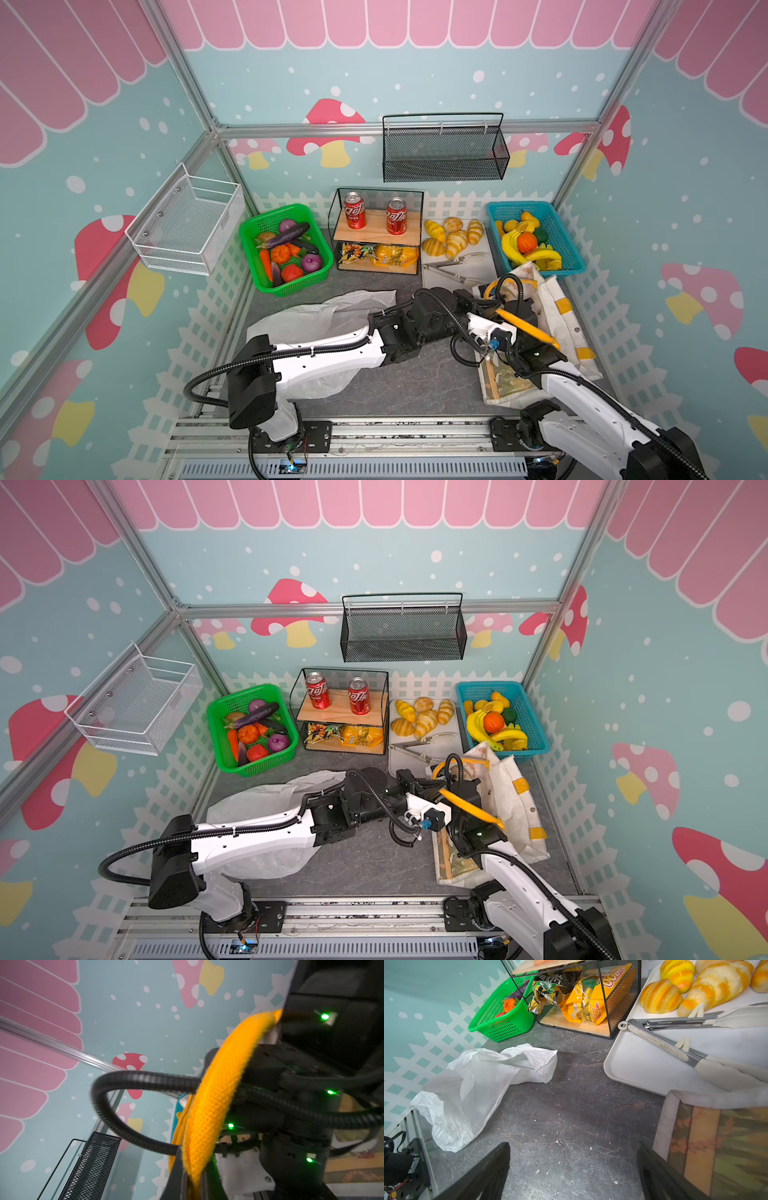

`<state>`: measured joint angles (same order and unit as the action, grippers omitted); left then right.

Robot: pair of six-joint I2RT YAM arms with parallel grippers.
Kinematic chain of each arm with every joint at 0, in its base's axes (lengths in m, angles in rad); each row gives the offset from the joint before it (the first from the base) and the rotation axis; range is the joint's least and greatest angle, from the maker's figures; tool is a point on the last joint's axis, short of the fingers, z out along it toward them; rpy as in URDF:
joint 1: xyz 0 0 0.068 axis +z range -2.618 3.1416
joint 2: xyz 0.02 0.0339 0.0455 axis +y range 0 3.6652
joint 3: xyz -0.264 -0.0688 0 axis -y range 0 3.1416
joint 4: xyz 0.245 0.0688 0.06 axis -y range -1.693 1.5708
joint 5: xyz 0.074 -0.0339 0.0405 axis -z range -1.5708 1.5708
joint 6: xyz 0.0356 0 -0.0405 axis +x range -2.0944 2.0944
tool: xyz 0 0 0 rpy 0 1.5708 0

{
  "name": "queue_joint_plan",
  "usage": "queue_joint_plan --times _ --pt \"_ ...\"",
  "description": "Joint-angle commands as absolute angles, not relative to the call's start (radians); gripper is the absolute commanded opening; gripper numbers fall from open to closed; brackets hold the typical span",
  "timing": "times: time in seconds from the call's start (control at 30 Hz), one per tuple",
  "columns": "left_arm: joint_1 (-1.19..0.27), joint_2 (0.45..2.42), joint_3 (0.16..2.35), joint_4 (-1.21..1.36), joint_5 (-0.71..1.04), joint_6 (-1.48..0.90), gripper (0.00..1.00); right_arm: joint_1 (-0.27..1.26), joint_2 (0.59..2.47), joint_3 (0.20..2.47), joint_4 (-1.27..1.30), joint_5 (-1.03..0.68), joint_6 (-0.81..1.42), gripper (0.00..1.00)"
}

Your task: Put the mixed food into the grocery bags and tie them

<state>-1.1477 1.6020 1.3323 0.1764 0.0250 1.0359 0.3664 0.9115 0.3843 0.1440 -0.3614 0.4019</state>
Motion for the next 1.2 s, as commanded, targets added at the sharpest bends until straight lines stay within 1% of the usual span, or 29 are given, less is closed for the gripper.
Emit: queue_joint_plan --times 0.0,0.2,0.33,0.47,0.57,0.67,0.73,0.83,0.9,1.0,1.17 --pt "-1.123 1.551 1.409 0.198 0.060 0.922 0.00 0.382 0.902 0.313 0.127 -0.347 0.379 0.95" --pt "-1.109 1.617 1.509 0.177 0.026 0.824 0.00 0.473 0.969 0.291 0.146 -0.331 0.371 0.94" --pt "-1.053 1.619 1.529 0.157 0.057 0.758 0.00 0.569 0.973 0.298 0.148 -0.344 0.312 0.91" --pt "-0.990 1.557 1.435 0.155 0.094 0.748 0.00 0.637 0.824 0.312 0.115 -0.415 0.252 0.89" --pt "-0.924 1.513 1.369 0.146 0.112 0.698 0.00 0.649 0.704 0.327 0.106 -0.518 0.269 0.87" --pt "-0.884 1.479 1.298 0.168 0.074 0.699 0.00 0.661 0.625 0.395 0.050 -0.566 0.285 0.84" --pt "-0.839 1.450 1.255 0.178 0.082 0.633 0.00 0.663 0.584 0.465 -0.011 -0.571 0.282 0.83" --pt "-0.777 1.399 1.132 0.290 0.111 0.538 0.00 0.662 0.565 0.572 -0.102 -0.525 0.277 0.82" --pt "-0.753 1.359 1.058 0.333 0.098 0.511 0.00 0.659 0.573 0.644 -0.159 -0.445 0.286 0.79" --pt "-0.739 1.305 0.959 0.372 0.068 0.483 0.00 0.646 0.625 0.769 -0.216 -0.319 0.302 0.75" --pt "-0.729 1.221 0.812 0.436 0.019 0.441 0.00 0.616 0.738 0.940 -0.280 -0.182 0.317 0.73"
